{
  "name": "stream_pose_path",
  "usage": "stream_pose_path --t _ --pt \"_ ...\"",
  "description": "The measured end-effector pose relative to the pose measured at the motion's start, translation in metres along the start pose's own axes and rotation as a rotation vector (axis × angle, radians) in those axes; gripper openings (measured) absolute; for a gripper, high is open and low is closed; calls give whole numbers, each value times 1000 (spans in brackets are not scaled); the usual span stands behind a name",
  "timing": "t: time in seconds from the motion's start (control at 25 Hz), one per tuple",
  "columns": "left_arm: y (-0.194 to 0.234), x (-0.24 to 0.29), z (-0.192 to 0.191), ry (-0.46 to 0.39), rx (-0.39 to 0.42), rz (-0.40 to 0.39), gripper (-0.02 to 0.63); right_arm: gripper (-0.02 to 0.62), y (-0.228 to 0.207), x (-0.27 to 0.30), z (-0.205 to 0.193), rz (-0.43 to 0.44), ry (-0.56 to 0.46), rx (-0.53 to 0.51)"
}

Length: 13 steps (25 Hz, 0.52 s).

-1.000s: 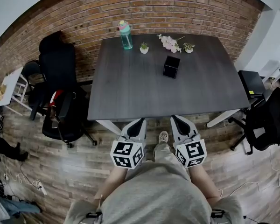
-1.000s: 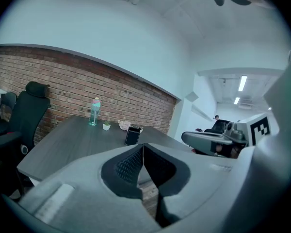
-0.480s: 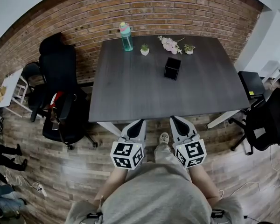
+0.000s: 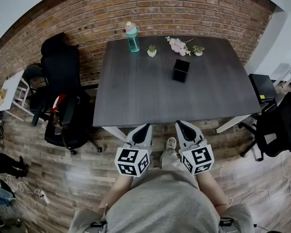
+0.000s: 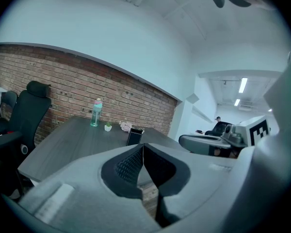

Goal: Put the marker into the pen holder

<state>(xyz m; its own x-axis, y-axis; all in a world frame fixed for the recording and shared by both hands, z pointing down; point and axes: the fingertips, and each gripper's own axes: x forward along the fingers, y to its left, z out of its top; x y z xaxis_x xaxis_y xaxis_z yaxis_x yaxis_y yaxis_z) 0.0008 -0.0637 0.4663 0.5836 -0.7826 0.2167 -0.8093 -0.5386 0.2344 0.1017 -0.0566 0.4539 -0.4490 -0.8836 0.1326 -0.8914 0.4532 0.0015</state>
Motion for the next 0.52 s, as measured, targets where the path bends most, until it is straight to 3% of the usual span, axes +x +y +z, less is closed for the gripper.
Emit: stream_pose_path --t 0.52 --pt "3 10 -3 18 -5 -1 18 2 -9 8 -5 -7 4 21"
